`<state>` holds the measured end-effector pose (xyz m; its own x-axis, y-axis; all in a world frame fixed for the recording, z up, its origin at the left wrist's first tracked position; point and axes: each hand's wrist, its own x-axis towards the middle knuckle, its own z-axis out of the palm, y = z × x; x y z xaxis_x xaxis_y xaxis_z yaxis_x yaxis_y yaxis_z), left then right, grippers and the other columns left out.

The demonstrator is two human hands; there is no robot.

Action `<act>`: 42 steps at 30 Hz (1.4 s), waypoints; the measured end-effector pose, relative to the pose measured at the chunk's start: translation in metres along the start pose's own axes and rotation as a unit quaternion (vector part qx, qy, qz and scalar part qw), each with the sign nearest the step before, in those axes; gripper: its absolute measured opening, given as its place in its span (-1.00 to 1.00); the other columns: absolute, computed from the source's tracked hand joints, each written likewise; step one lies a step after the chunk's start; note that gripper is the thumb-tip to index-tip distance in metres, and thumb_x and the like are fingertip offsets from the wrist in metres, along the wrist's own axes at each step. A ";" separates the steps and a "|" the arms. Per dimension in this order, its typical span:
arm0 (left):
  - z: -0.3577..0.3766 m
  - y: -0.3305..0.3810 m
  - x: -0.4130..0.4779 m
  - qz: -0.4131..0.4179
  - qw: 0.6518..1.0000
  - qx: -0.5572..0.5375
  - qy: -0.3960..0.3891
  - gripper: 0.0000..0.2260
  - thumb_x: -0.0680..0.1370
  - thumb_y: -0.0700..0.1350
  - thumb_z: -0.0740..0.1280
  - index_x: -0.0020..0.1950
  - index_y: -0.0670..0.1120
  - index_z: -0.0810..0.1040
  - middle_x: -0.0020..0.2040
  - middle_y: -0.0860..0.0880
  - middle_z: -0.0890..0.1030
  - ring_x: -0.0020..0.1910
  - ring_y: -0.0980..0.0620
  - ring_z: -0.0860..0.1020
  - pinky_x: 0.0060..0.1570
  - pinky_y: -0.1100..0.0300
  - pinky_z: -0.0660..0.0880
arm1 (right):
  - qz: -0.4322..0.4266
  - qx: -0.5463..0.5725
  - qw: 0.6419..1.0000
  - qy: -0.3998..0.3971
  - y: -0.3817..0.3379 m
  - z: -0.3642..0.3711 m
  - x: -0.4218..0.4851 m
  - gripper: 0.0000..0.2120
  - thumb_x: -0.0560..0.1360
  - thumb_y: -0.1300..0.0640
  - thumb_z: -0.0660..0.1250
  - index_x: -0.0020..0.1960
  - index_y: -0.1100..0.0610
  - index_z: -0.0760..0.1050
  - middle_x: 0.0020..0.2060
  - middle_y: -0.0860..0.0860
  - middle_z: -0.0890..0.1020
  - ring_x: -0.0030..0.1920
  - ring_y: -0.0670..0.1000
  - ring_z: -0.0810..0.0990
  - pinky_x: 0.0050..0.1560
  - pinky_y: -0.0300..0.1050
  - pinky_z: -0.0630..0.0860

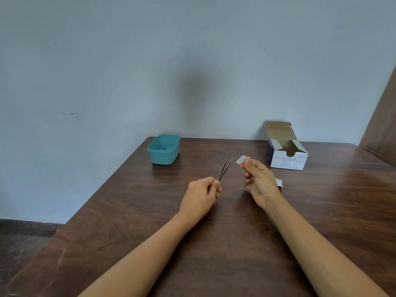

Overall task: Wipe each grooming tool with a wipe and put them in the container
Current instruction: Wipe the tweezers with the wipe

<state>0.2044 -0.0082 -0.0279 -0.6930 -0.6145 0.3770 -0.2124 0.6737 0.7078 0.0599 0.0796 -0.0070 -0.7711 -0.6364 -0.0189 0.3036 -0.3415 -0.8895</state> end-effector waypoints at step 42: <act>0.019 0.022 0.019 -0.122 0.968 0.161 -0.146 -0.67 0.61 0.13 0.11 -0.20 0.07 0.58 -0.32 0.13 0.60 -0.16 0.13 0.57 -0.12 0.18 0.45 | 0.021 -0.028 0.997 0.066 0.011 0.002 0.006 -0.94 0.38 0.21 0.49 -0.20 0.15 0.61 -0.34 0.01 0.52 -0.43 -0.13 0.29 -0.46 -0.32 0.22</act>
<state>0.1728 0.0028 -0.0165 -0.7505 -0.6608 0.0038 -0.5658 0.6455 0.5130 0.0600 0.0708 -0.0164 -0.8268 -0.5511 -0.1126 0.3078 -0.2757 -0.9106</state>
